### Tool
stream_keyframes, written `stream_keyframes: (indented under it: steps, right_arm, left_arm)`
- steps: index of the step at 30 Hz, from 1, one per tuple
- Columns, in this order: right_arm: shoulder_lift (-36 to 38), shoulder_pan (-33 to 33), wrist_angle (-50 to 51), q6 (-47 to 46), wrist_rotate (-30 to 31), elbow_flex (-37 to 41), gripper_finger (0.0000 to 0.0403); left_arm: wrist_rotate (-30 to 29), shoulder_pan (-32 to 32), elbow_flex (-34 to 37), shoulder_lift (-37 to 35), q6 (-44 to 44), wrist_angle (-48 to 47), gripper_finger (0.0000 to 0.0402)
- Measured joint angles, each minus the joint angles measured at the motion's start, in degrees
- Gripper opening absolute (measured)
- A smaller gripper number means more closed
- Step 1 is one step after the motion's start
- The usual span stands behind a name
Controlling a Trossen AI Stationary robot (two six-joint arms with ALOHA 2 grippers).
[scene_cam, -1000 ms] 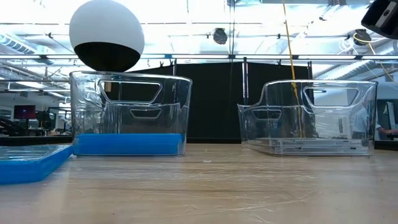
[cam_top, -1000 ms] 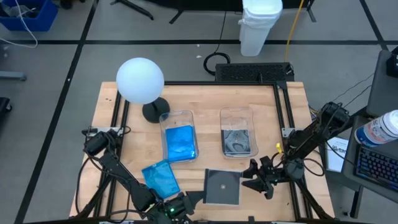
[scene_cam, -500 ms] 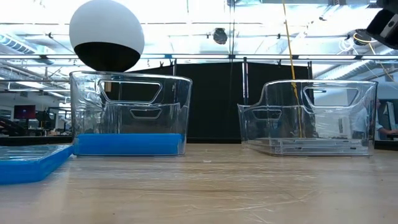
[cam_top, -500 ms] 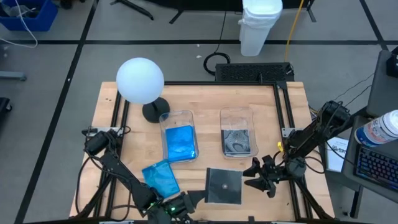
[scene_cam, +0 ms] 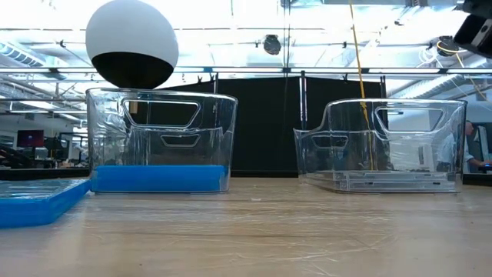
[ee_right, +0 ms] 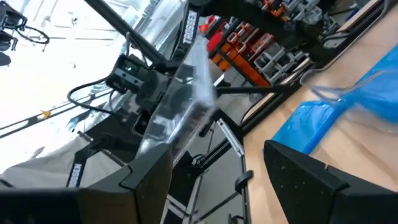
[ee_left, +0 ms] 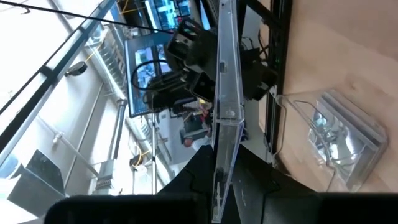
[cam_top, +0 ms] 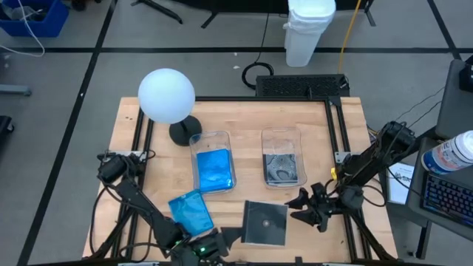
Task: Pick & place jewel cases by type
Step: Put the black CD case into the right transparent bin
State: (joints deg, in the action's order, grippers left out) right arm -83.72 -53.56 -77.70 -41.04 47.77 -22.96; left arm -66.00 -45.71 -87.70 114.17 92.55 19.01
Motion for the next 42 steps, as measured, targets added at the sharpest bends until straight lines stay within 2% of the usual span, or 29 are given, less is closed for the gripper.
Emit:
stream_keyframes:
  steps: [8,17,21,26,37,42]
  right_arm:
    - [0.02,0.06,0.15,1.27,-0.45,-2.76,0.0243]
    - [0.02,3.52,5.82,1.18,-5.49,-5.47,0.023]
    - [0.02,4.88,5.97,1.2,-7.47,-5.53,0.0211]
    - [0.02,5.22,5.76,5.88,-7.52,-5.53,0.0183]
    - [0.02,5.18,5.51,10.09,-7.77,-5.53,0.0096]
    - [0.07,5.22,5.47,10.29,-10.09,-5.5,0.0079]
  left_arm:
    - [0.17,1.11,0.0,0.0,0.7,-1.0,0.004]
    - [0.56,2.04,0.0,0.0,1.07,-1.16,0.004]
    - [0.57,2.58,0.0,0.0,0.98,-1.19,0.004]
    - [0.5,2.8,0.0,0.0,0.71,-1.18,0.004]
    - [0.44,2.78,0.0,0.01,0.9,-1.38,0.004]
    - [0.59,2.73,-0.02,0.0,1.26,-1.95,0.004]
